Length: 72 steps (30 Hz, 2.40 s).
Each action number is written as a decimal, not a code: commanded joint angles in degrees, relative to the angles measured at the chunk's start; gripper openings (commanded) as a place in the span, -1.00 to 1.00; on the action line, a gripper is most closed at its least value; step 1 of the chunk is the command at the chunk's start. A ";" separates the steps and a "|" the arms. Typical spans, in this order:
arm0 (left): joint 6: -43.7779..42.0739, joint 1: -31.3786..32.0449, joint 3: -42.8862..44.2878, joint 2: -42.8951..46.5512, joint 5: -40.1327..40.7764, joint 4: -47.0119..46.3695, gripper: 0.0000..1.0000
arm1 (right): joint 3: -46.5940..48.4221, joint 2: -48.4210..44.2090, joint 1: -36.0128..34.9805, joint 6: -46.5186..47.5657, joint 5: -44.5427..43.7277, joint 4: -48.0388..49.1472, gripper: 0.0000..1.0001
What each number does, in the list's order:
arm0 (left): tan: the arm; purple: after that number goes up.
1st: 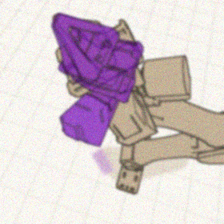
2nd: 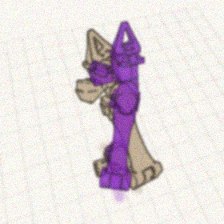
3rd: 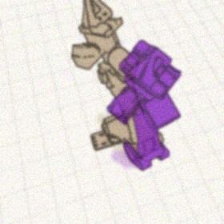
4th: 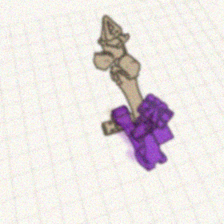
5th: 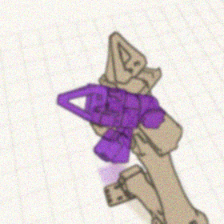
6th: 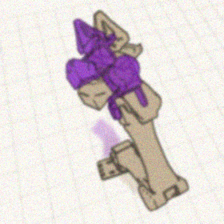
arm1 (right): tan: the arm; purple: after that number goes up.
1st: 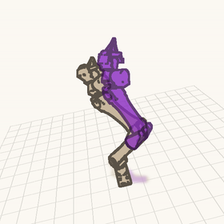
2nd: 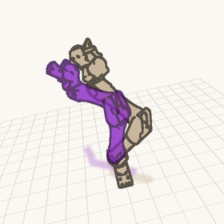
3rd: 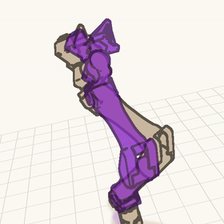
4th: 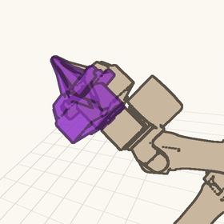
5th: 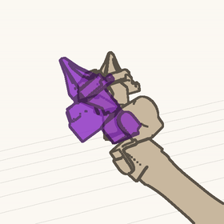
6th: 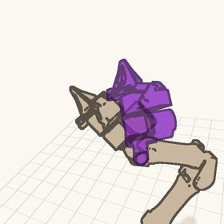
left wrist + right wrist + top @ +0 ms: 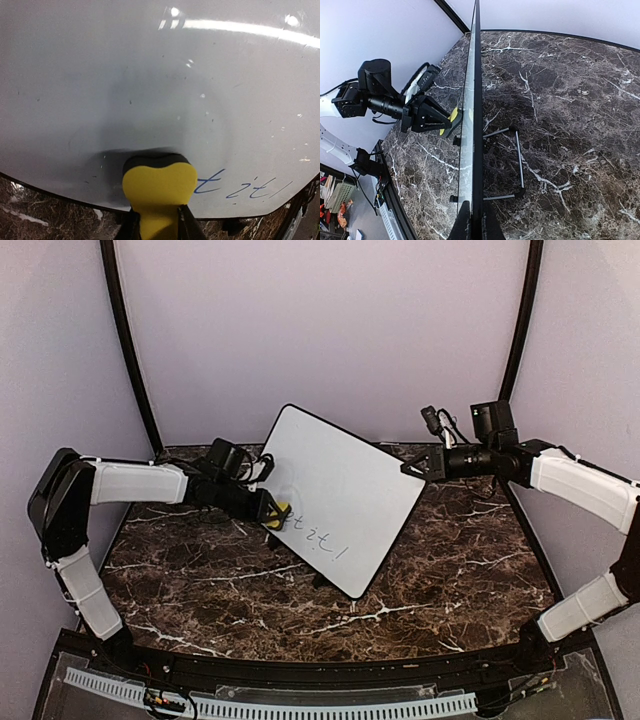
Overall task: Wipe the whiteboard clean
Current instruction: Erase the center of the whiteboard.
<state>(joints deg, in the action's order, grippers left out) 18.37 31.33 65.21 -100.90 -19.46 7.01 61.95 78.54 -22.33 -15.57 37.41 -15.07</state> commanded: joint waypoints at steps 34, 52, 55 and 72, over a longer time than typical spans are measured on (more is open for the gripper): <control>2.78 5.22 -7.25 -0.06 0.77 -1.63 -1.00 | -0.69 0.36 -1.67 6.26 2.58 0.74 -1.00; -1.49 1.93 6.00 -1.38 4.56 1.53 -1.00 | -0.22 0.23 -2.00 6.25 2.40 0.33 -1.00; -1.01 1.94 5.06 -1.52 2.87 1.63 -1.00 | -0.04 0.27 -2.01 6.26 2.32 0.22 -1.00; 6.90 6.90 -13.00 1.40 -2.30 -6.81 -1.00 | -0.67 0.59 -2.10 6.34 2.35 0.48 -1.00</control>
<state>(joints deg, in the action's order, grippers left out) 22.68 37.63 55.31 -99.07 -20.80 0.84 61.98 78.54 -22.44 -15.73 37.12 -15.07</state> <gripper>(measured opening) 0.221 0.033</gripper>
